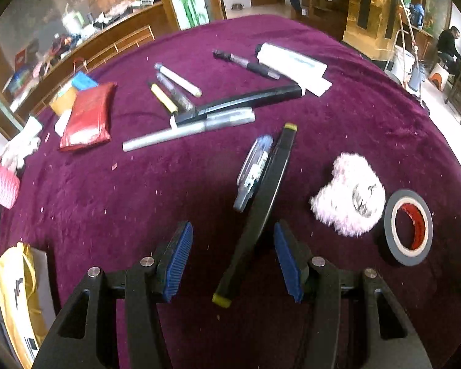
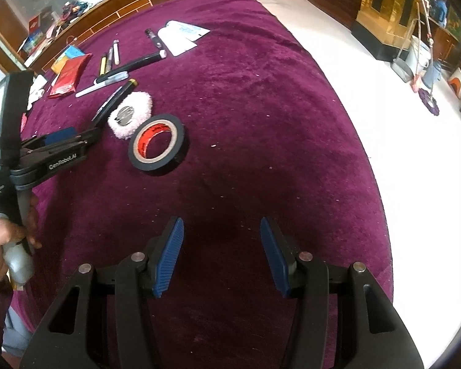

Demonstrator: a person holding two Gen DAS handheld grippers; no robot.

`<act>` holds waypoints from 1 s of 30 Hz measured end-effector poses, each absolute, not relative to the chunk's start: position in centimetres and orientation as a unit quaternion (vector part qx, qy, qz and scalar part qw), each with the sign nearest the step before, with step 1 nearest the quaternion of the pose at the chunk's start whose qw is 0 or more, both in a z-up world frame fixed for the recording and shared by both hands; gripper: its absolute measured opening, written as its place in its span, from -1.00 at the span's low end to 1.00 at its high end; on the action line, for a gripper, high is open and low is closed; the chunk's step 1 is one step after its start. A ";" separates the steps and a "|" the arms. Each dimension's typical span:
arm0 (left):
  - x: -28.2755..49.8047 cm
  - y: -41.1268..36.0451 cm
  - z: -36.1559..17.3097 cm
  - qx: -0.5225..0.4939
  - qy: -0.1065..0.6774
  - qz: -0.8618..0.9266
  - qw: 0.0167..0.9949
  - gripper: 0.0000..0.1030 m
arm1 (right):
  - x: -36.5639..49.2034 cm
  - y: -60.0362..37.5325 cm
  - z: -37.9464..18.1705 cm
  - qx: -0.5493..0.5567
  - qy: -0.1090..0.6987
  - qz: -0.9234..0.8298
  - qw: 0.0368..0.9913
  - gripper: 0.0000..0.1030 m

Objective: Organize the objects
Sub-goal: 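Grasp the black yellow-tipped marker with the left tool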

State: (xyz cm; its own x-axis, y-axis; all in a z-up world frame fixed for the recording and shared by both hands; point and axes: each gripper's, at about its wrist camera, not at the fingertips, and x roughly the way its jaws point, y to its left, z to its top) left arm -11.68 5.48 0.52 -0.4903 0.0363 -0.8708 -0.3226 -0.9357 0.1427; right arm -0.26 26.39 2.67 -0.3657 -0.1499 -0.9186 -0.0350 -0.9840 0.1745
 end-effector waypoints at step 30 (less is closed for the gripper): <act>-4.4 3.2 1.0 -0.527 0.075 0.838 0.120 -0.79 | 0.7 22.7 3.6 0.562 -0.048 -0.825 0.047 -0.01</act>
